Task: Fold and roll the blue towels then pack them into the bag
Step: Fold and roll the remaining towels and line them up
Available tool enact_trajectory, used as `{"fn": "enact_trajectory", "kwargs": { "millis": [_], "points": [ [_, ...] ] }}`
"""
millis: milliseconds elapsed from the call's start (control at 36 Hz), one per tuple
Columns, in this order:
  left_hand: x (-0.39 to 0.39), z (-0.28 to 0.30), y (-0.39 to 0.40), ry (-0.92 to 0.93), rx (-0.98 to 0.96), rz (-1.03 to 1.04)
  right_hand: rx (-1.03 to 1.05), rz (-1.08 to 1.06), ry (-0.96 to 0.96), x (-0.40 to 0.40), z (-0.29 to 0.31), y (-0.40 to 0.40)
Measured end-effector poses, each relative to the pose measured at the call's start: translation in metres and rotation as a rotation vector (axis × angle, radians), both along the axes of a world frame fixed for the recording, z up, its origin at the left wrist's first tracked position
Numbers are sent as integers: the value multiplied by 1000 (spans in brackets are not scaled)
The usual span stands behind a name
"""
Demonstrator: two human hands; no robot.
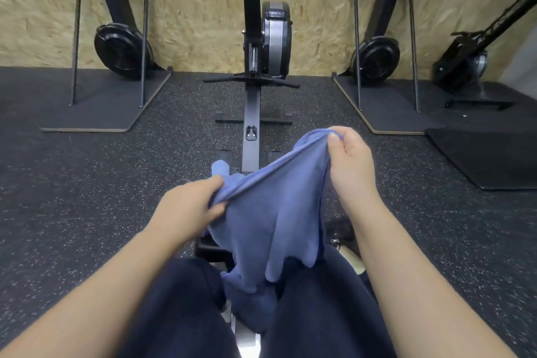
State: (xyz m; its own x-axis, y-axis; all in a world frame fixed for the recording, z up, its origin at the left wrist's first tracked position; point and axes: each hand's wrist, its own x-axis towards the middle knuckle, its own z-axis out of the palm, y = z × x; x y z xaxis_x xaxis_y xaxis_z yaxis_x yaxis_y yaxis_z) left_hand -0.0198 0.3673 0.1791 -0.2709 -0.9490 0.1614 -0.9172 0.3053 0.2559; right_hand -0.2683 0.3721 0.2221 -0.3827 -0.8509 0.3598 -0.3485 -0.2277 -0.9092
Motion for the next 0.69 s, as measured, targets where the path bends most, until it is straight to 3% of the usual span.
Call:
{"fn": "enact_trajectory", "kwargs": {
  "millis": [139,417,694],
  "points": [
    [24,-8,-10,-116,-88,85,8,-73,-3,-13,-6,-9],
    [70,-17,-21,-177,-178,242,46,-158,76,-33,-11,-11],
    [-13,-12,-3,9,-46,34,26,-3,200,-5,-1,-8]
  ]
}}
